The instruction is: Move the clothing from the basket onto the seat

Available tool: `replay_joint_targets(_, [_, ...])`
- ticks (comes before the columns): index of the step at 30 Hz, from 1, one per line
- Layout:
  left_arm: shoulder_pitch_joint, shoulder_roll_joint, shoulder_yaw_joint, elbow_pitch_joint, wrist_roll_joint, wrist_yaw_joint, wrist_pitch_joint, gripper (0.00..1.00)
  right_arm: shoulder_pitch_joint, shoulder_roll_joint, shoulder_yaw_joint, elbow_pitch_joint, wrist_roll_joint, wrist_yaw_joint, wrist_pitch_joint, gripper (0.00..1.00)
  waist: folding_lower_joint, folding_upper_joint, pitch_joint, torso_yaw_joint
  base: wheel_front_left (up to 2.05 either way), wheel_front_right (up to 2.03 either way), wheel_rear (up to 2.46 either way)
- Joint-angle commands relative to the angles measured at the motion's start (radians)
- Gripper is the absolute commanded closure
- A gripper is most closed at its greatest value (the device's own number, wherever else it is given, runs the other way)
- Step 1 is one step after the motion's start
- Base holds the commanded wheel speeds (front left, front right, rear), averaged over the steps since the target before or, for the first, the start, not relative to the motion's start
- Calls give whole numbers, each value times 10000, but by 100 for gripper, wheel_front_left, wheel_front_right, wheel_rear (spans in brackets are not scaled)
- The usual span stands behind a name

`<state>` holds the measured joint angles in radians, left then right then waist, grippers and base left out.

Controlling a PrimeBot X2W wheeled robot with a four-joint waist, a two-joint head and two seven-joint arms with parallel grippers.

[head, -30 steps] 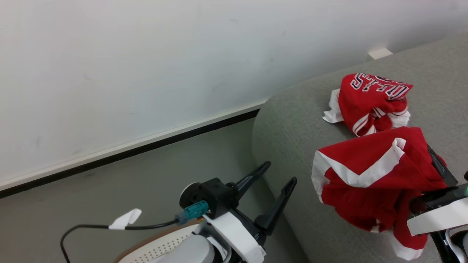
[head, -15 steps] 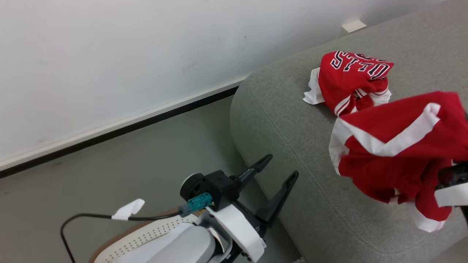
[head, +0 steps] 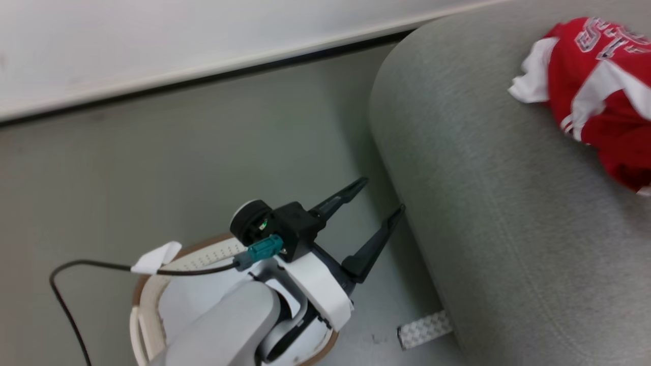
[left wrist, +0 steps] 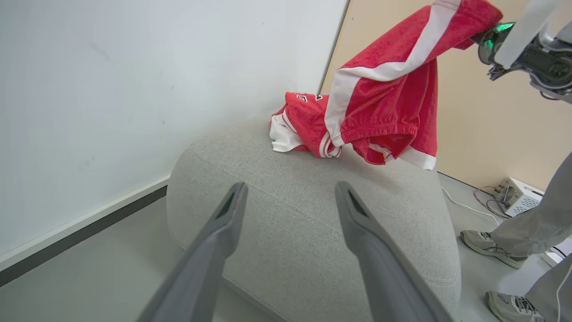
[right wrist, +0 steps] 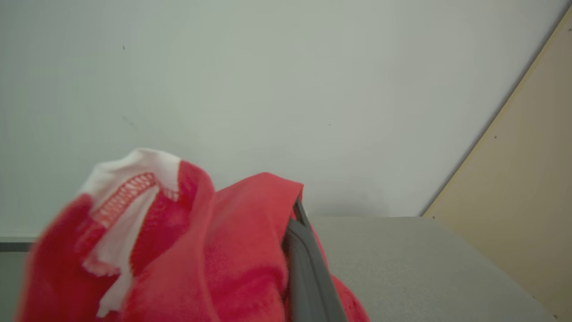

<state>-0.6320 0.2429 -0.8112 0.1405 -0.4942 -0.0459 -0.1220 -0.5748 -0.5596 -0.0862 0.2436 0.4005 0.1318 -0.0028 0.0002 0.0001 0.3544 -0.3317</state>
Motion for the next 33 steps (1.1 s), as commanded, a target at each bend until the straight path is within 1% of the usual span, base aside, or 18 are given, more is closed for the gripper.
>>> replay_joint_targets(1, [-130, 119, 36, -63, 134, 36, 58, 0, -223, -183, 40, 216, -152, -22, 2, 100, -2, -1, 882, 620, 0, 0, 0])
replay_joint_targets(6, [-351, 242, -15, -237, 295, 90, 165, 0, -1262, -792, 172, 2349, -277, -24, 303, 100, -2, -1, 1735, 886, 0, 0, 0])
replay_joint_targets(9, [-510, 261, -9, -270, 342, 85, 161, 0, -1724, -988, 670, 3571, -223, -24, 962, 100, -2, -1, 2106, 994, 0, 0, 0])
replay_joint_targets(11, [-560, 256, -8, -242, 367, 95, 118, 0, -1936, -1092, 1176, 4253, 46, -22, 1640, 99, -2, -1, 2243, 1038, 0, 0, 0])
replay_joint_targets(12, [-590, 252, 7, -215, 366, 107, 86, 0, -2074, -1175, 1386, 4515, 154, -24, 1886, 92, -2, -1, 2280, 1046, 0, 0, 0])
replay_joint_targets(15, [-638, 239, 24, -131, 345, 108, 21, 0, -2251, -1149, 1980, 5117, 554, -22, 2589, 82, -2, -1, 2305, 1046, 0, 0, 0])
replay_joint_targets(17, [-616, 247, 46, -45, 294, 120, -40, 0, -2403, -1160, 2260, 5268, 743, -24, 2716, 68, -2, -1, 2234, 1011, 0, 0, 0])
replay_joint_targets(18, [-589, 258, 58, -8, 255, 128, -46, 0, -2454, -1159, 2384, 5317, 811, -24, 2708, 64, -2, -1, 2173, 985, 0, 0, 0])
replay_joint_targets(19, [-551, 268, 67, 29, 217, 140, -94, 0, -2478, -1145, 2518, 5370, 875, -24, 2684, 56, -2, -1, 2088, 956, 0, 0, 0])
replay_joint_targets(20, [-506, 274, 81, 67, 181, 149, -123, 0, -2492, -1144, 2646, 5410, 930, -24, 2638, 56, -2, -1, 1985, 926, 0, 0, 0])
replay_joint_targets(21, [-457, 276, 91, 119, 143, 153, -154, 0, -2518, -1177, 2743, 5456, 960, -24, 2594, 0, -2, -1, 1858, 897, 0, 0, 0])
replay_joint_targets(27, [-37, 102, 88, 532, -77, 193, -528, 0, -2154, -1401, 3544, 5407, 1515, -24, 2844, 0, -2, -1, 623, 796, 0, 0, 0])
replay_joint_targets(30, [282, 38, 139, 756, -266, 261, -712, 0, -1787, -1795, 3993, 5137, 1865, -24, 3110, 0, -2, -1, -175, 796, 0, 0, 0])
replay_joint_targets(33, [645, -12, 264, 952, -525, 367, -936, 0, -1430, -2260, 4442, 4590, 2176, -22, 3322, 0, -2, -1, -981, 830, 0, 0, 0])
